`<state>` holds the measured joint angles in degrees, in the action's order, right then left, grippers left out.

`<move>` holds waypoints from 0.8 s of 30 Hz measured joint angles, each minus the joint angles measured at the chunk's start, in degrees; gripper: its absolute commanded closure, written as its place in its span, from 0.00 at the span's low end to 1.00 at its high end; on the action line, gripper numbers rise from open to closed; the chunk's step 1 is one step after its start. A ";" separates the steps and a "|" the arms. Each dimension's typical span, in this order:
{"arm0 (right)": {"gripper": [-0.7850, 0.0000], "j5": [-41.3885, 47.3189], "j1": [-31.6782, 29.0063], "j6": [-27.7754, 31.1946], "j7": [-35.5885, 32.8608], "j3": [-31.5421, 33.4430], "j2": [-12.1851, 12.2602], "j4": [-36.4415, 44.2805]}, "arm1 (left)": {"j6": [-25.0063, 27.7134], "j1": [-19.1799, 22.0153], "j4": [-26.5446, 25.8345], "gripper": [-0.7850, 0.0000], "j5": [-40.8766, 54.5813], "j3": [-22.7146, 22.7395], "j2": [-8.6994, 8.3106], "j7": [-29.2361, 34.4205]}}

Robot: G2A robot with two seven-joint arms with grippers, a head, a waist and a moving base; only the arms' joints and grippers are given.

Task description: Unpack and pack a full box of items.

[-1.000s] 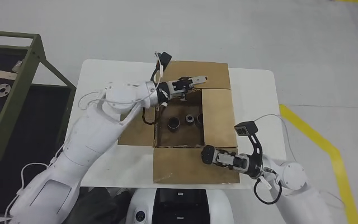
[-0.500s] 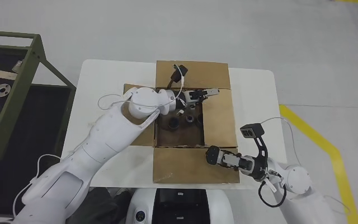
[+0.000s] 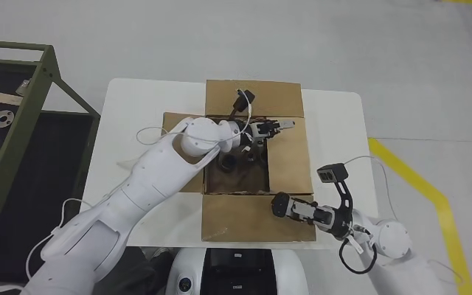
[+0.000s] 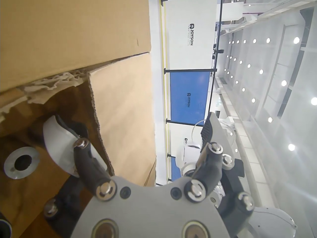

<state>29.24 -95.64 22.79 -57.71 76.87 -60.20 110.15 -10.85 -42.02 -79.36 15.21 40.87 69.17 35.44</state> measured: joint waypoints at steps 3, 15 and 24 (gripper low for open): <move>0.00 -0.45 0.18 -1.14 0.37 -0.62 0.00 0.03 | 1.01 0.39 1.71 0.00 1.42 0.16 0.64 -0.55; 0.00 -2.06 2.37 -5.13 2.47 -3.79 -0.24 -1.56 | 5.37 0.94 1.56 0.00 7.56 4.32 1.40 3.75; 0.00 -6.15 2.91 -6.73 7.47 -4.86 -0.38 -0.97 | 5.90 -0.69 -4.17 0.00 7.80 7.16 1.00 6.79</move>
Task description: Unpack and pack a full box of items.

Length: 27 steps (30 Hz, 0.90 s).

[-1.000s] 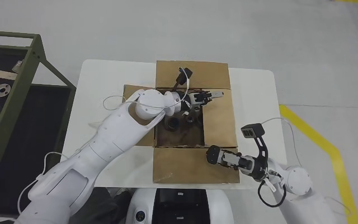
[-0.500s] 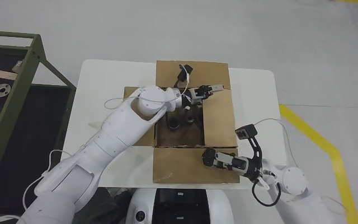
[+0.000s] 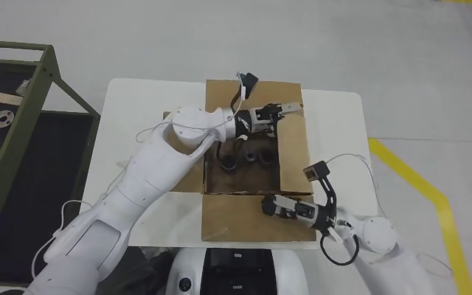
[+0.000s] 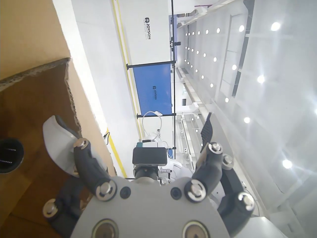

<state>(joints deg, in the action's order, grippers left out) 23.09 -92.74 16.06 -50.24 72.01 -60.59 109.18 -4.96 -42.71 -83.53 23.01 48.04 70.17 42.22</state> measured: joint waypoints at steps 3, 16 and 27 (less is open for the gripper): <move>0.00 -1.44 -0.73 1.11 3.59 0.56 -0.06 0.67 | -0.85 0.22 -1.10 0.00 0.01 -0.01 0.18 0.63; 0.00 -1.18 -11.76 15.60 11.73 10.64 0.60 5.75 | -0.52 -2.06 -3.32 0.00 0.70 5.17 -0.67 4.05; 0.00 -2.61 -13.95 13.58 18.28 17.14 0.66 6.30 | -1.83 -8.20 -10.96 0.00 0.01 16.14 -3.45 8.91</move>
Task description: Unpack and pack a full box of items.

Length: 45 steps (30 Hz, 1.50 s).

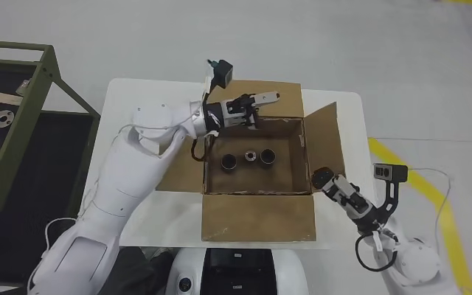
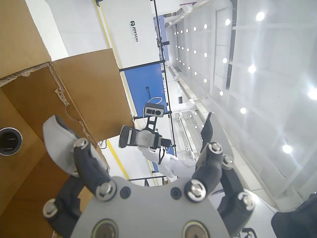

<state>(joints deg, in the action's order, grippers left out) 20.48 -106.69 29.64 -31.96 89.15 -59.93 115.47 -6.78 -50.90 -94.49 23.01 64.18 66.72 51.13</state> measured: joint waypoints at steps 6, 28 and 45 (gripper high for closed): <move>0.00 0.88 1.40 -0.80 2.49 0.81 -0.23 -3.26 | -1.42 -2.80 -1.26 0.00 0.63 6.06 -1.44 4.47; 0.00 0.68 8.71 -6.71 5.53 -0.42 -1.06 -11.19 | -5.49 -9.27 -0.77 0.00 -3.32 25.58 -5.89 9.49; 0.00 -1.94 11.10 -8.77 8.66 -1.00 -1.72 -13.33 | -6.98 -11.04 -1.59 0.00 -5.23 30.33 -7.58 10.21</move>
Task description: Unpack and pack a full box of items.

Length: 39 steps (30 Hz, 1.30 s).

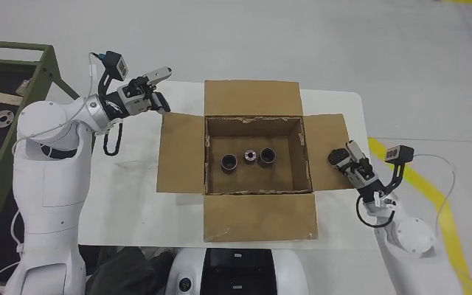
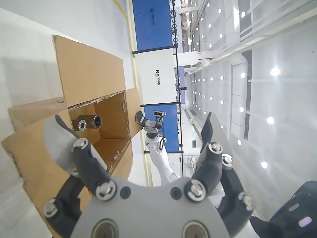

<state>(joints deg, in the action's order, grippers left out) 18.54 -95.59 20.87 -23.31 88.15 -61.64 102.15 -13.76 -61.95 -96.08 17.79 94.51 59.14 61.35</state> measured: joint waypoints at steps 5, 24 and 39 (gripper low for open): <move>0.00 -2.85 0.83 -3.21 3.82 -0.69 -0.32 -0.30 | -0.01 0.01 0.00 0.00 -0.01 -0.01 0.01 0.00; 0.00 -5.19 6.43 -12.06 -1.37 -9.03 -1.40 -3.48 | -0.01 0.01 0.00 0.00 -0.02 -0.01 0.00 0.00; 0.00 -7.86 10.54 -13.83 -1.93 -15.28 -2.50 -4.11 | -0.01 0.01 0.00 0.00 -0.01 -0.01 0.00 0.00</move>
<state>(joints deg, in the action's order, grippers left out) 10.69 -85.05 7.04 -25.24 72.87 -64.14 98.04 -13.77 -61.94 -96.08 17.77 94.49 59.14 61.35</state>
